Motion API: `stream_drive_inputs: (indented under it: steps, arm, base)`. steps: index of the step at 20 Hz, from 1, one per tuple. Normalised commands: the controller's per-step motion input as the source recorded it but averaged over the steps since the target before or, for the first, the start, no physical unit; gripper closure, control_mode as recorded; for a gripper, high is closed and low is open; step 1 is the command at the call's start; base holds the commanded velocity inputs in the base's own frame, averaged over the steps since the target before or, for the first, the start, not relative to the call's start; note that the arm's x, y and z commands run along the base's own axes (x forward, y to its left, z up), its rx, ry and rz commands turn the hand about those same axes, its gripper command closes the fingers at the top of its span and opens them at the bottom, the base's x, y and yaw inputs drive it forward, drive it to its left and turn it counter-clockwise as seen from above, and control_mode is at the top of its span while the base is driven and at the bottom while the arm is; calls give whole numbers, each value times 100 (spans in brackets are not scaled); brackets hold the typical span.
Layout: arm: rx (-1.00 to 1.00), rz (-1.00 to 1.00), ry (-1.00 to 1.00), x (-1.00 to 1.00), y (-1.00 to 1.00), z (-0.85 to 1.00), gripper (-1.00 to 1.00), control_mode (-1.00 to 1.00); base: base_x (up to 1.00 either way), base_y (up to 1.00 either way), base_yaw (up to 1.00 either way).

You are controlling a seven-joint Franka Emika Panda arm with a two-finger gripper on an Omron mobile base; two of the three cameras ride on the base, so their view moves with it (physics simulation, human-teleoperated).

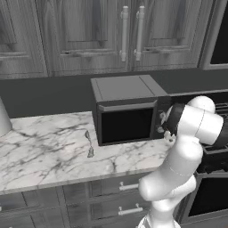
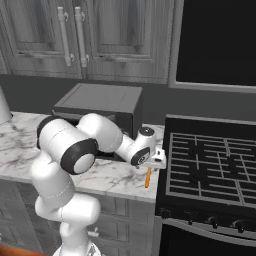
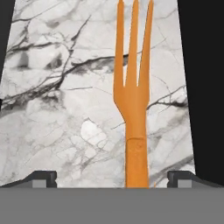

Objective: Take the fork and place it on the left side of the plate. Then take the spoon and place it on the right side of the plate. Make sure they're directly next to the plate.

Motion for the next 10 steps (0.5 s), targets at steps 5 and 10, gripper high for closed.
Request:
stream_drive_inputs:
  steps: [5, 10]
  arm:
    - [0, 0, 0, 30, -11, -29, -100, -100]
    - [0, 0, 0, 18, -3, -30, 100, -100]
  base:
    - [0, 0, 0]
    - [0, 0, 0]
